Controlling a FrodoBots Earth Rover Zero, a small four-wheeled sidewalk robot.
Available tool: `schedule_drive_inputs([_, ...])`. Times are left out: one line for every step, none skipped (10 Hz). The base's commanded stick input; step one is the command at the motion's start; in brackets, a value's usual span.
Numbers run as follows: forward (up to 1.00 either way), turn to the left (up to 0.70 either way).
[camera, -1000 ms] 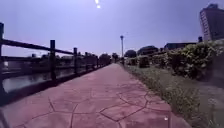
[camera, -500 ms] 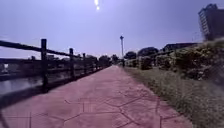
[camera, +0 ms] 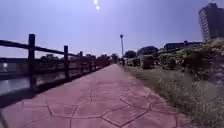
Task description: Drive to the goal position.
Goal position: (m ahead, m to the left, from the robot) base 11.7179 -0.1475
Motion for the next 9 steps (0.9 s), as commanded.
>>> schedule_drive_inputs([1.0, 0.01])
schedule_drive_inputs([1.0, 0.01])
schedule_drive_inputs([1.0, 0.01])
schedule_drive_inputs([1.0, 0.01])
schedule_drive_inputs([1.0, 0.01])
schedule_drive_inputs([1.0, 0.01])
schedule_drive_inputs([1.0, 0.01])
schedule_drive_inputs([1.0, 0.01])
schedule_drive_inputs([1.0, 0.01])
